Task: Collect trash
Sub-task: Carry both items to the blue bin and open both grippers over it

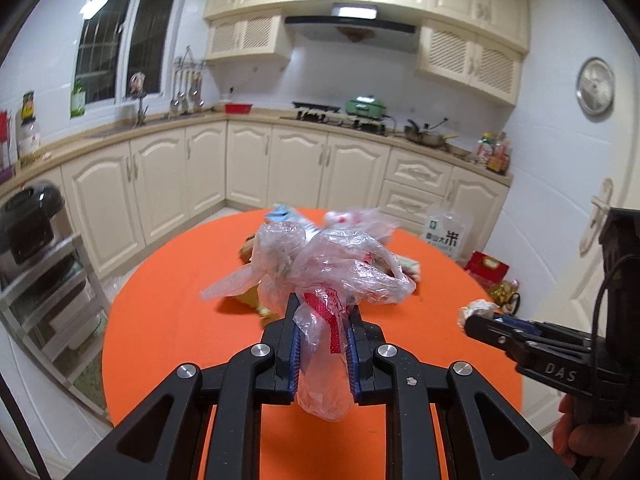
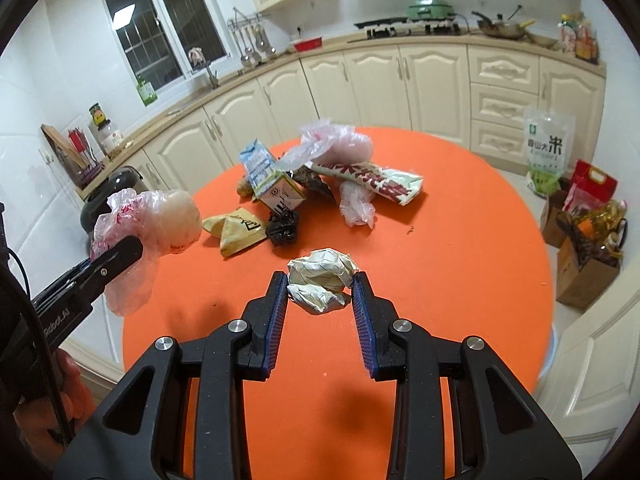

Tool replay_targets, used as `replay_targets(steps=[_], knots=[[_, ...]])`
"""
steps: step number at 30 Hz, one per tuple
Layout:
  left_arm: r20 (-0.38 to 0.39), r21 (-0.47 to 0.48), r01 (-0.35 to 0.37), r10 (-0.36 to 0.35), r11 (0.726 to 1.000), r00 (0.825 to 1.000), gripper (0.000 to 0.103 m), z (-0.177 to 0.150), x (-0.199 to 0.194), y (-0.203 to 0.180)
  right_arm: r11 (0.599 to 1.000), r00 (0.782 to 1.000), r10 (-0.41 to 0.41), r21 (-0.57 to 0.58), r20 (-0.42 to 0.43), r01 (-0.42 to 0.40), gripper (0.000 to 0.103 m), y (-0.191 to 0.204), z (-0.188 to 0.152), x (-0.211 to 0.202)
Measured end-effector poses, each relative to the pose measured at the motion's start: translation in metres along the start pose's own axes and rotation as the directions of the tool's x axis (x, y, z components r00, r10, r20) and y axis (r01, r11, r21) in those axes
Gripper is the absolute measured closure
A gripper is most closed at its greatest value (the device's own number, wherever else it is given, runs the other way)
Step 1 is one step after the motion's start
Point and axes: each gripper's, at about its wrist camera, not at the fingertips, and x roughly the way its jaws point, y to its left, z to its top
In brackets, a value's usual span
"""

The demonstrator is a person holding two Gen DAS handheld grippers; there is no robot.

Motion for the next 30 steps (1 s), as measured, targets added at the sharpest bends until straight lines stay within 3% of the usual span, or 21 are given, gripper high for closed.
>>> replay_targets(steps=[7, 14, 25, 30], knots=[[0.050, 0.068, 0.062, -0.066, 0.996, 0.997, 0.088, -0.007, -0.040, -0.043, 1.000, 0.998, -0.020, 0.020, 0.064, 0.019, 0.072, -0.016, -0.004, -0.041], [0.056, 0.131, 0.150, -0.159, 0.980, 0.986, 0.088, -0.013, -0.050, -0.082, 0.994, 0.990, -0.076, 0.083, 0.122, 0.067, 0.072, -0.058, -0.007, -0.078], [-0.023, 0.222, 0.320, -0.324, 0.921, 0.946, 0.088, -0.014, -0.027, -0.139, 0.954, 0.961, -0.225, 0.236, 0.162, 0.184, 0.072, -0.156, -0.015, -0.127], [-0.089, 0.240, 0.379, -0.369, 0.894, 0.925, 0.088, -0.010, 0.007, -0.162, 0.923, 0.946, -0.293, 0.298, 0.138, 0.242, 0.072, -0.208, -0.017, -0.134]])
